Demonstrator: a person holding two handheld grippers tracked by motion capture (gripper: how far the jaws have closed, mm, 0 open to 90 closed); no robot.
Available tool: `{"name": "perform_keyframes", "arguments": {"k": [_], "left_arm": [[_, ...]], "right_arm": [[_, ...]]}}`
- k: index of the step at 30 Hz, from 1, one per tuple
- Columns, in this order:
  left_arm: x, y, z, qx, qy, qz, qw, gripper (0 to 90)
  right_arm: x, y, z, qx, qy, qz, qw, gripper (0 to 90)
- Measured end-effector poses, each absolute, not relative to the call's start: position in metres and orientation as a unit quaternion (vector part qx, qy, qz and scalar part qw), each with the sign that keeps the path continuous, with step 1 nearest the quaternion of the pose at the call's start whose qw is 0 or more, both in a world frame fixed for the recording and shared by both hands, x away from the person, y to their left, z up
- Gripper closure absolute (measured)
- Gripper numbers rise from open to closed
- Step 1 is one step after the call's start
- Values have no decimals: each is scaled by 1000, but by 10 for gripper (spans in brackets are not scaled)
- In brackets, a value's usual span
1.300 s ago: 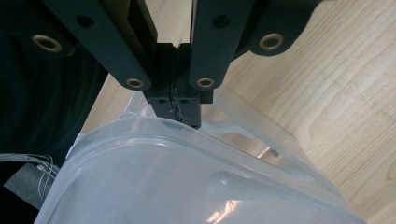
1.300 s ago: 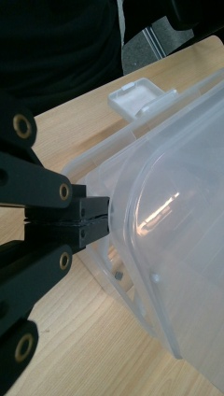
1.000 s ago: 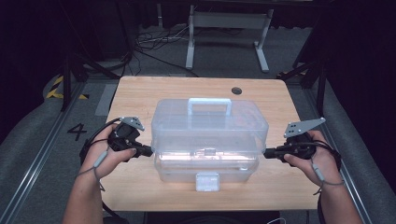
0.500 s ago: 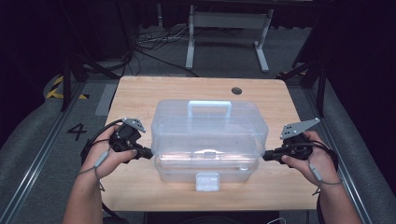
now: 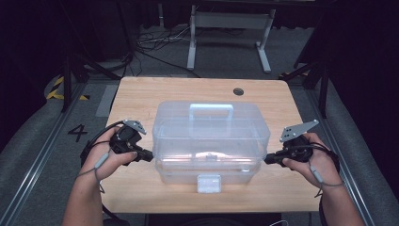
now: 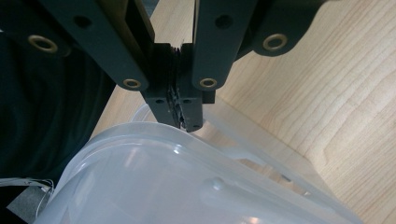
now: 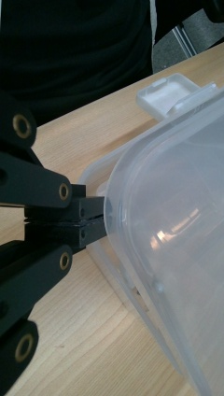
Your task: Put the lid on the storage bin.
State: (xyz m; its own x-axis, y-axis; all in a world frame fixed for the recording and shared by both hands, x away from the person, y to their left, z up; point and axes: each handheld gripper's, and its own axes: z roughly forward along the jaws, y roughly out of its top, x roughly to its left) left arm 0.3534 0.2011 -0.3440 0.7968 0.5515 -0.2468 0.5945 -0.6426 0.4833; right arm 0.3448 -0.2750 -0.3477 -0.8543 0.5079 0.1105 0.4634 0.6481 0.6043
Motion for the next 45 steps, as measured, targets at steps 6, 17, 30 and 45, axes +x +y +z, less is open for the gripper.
{"name": "perform_keyframes", "arguments": {"k": [6,17,30,45], "left_arm": [[356,207,-345,902,330,-41,276,878],[360,220,-347,887,362,-37,284,878],[367,231,-350,867,395,-17,303,875],[372,232,-353,858,407,4,313,874]], "right_arm": [[345,-274,-349,266,909,319,33,900],[346,-273,-351,263,912,312,28,900],[347,-270,-354,258,918,302,21,900],[348,-268,-359,255,925,283,13,900]]}}
